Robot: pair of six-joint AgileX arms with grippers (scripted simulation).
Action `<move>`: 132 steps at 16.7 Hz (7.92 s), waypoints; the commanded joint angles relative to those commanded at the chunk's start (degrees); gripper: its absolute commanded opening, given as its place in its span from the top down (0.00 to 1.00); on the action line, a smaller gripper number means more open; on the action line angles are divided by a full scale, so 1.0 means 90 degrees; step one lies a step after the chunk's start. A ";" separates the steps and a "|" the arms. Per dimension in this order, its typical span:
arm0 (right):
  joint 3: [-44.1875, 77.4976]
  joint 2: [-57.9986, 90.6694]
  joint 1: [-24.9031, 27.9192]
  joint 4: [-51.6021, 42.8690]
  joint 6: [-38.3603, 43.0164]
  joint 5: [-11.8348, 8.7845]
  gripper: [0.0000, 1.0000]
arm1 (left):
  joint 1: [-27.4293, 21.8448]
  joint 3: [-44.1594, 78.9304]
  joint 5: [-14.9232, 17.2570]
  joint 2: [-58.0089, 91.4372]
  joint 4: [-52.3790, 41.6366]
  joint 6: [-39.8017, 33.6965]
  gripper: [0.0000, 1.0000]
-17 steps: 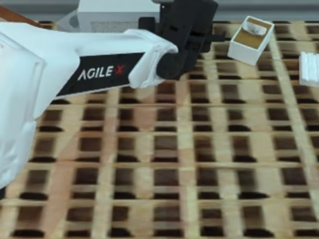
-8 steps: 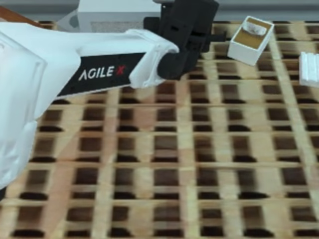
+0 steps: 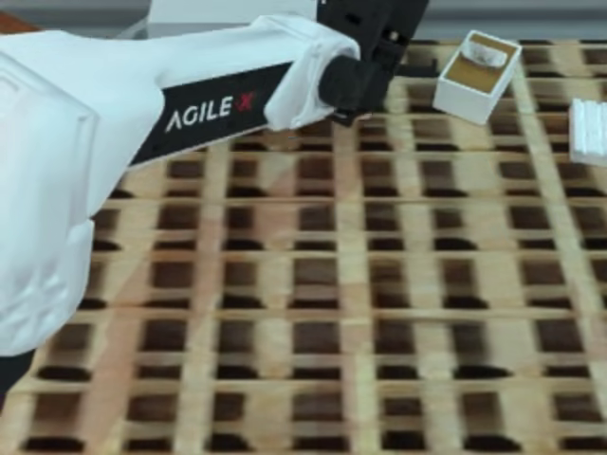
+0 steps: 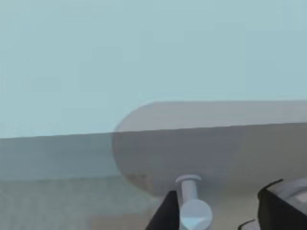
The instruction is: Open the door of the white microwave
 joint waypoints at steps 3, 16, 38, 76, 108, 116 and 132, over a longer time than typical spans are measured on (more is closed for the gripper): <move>0.0000 0.0000 0.0000 0.0000 0.0000 0.0000 0.00 | 0.0117 0.1129 0.0354 0.0398 -0.1616 -0.0318 1.00; 0.0000 0.0000 0.0000 0.0000 0.0000 0.0000 0.00 | 0.0494 0.3822 0.1379 0.1131 -0.5361 -0.1104 1.00; 0.0000 0.0000 0.0000 0.0000 0.0000 0.0000 0.00 | 0.0494 0.3822 0.1379 0.1131 -0.5361 -0.1104 1.00; 0.0000 0.0000 0.0000 0.0000 0.0000 0.0000 0.00 | 0.0486 0.2105 0.1694 0.0207 -0.4442 -0.0508 1.00; 0.0000 0.0000 0.0000 0.0000 0.0000 0.0000 0.00 | 0.0612 0.0869 0.1995 -0.0568 -0.3796 0.0176 1.00; 0.0000 0.0000 0.0000 0.0000 0.0000 0.0000 0.00 | 0.0698 0.0105 0.2268 -0.1037 -0.3440 0.0690 1.00; 0.0000 0.0000 0.0000 0.0000 0.0000 0.0000 0.00 | 0.0733 -0.0153 0.2379 -0.1215 -0.3304 0.0890 1.00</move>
